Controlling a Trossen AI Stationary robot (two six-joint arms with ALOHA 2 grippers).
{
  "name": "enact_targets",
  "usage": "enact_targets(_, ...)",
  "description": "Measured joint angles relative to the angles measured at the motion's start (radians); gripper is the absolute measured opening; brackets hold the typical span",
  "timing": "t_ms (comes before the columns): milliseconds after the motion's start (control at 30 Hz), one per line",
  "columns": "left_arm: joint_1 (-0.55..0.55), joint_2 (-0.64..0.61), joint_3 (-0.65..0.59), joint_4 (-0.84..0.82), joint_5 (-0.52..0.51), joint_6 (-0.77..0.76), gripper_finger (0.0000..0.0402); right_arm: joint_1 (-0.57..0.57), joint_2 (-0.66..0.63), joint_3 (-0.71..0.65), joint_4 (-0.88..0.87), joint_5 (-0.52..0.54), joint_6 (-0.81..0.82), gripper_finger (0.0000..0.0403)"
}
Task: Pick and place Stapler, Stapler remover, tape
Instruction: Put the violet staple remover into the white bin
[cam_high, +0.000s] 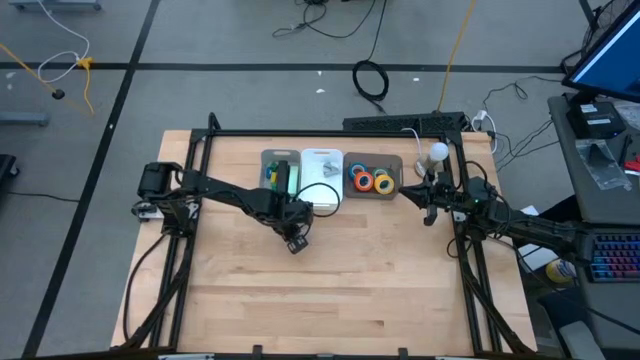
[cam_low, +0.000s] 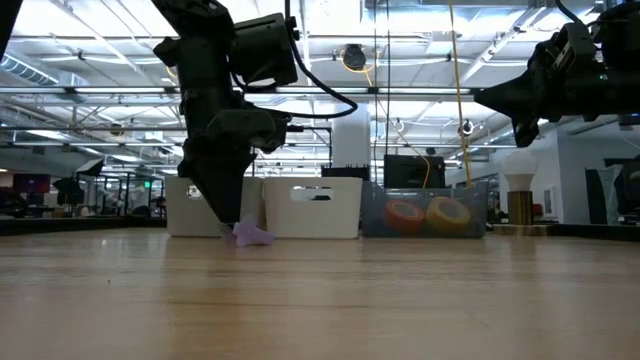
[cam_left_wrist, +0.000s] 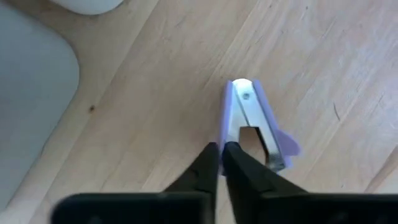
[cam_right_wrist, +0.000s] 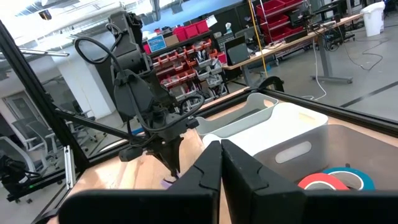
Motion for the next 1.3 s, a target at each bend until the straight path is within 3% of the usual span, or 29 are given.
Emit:
enact_targets(67, 0.0, 0.0, 0.0, 0.001, 0.003, -0.001, 0.001, 0.0, 0.0, 0.0, 0.0, 0.0, 0.0, 0.0004)
enact_targets(433, 0.0, -0.019, 0.001, 0.007, 0.048, -0.026, 0.0003, 0.0, 0.0, 0.0, 0.0, 0.0, 0.0, 0.0004)
enact_targets(667, 0.0, -0.144, 0.038, 0.007, 0.058, -0.024, 0.0002, 0.0, 0.0, 0.0, -0.001, 0.0, 0.001, 0.0004)
enact_targets(867, 0.017, -0.246, 0.101, 0.083, -0.081, 0.013, 0.0001, 0.0, 0.0, 0.0, 0.0, 0.0, 0.004, 0.0004)
enact_targets(1033, 0.078, -0.255, 0.151, 0.173, -0.184, 0.066, 0.0001, 0.0, 0.003, 0.0, 0.001, 0.0, 0.004, 0.0004)
enact_targets(1300, 0.209, -0.19, 0.182, 0.209, -0.21, 0.166, 0.0001, 0.0, 0.004, 0.0, -0.002, 0.0, 0.004, 0.0004)
